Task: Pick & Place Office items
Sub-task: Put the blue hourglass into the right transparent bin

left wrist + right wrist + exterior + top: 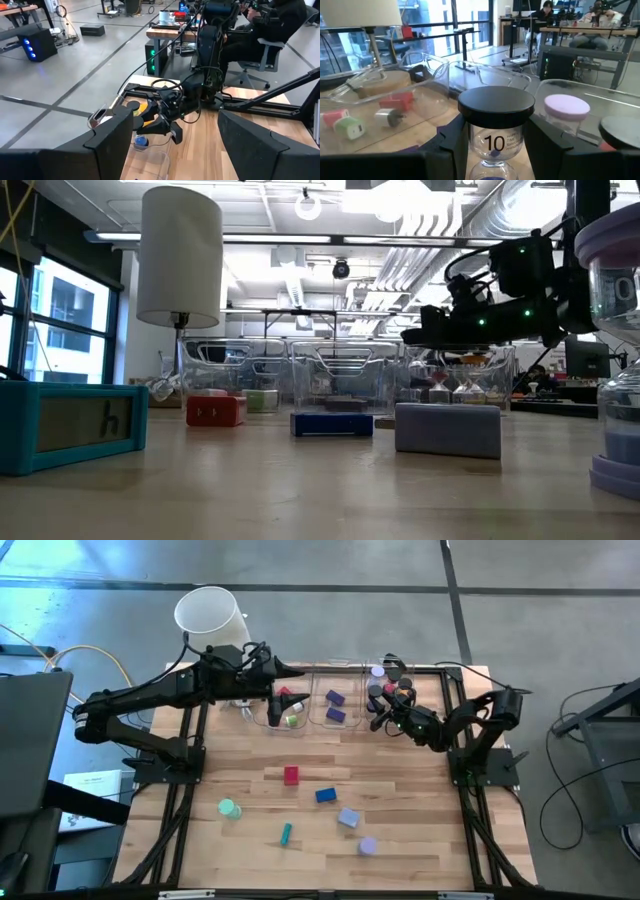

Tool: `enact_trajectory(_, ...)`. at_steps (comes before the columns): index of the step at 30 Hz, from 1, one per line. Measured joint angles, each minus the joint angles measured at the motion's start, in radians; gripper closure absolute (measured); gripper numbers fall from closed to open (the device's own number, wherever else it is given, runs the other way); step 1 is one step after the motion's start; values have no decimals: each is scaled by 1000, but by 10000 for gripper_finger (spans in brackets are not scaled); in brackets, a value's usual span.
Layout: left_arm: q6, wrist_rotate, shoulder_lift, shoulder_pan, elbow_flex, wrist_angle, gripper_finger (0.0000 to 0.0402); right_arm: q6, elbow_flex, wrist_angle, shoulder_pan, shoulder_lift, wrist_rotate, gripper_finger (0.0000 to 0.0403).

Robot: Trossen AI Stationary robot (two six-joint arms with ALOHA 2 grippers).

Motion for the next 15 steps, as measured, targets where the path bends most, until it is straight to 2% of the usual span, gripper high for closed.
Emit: enact_trajectory(15, 0, 0, 0, 0, 0, 0, 118, 3, 15, -32, -41, -7, -6, 260)
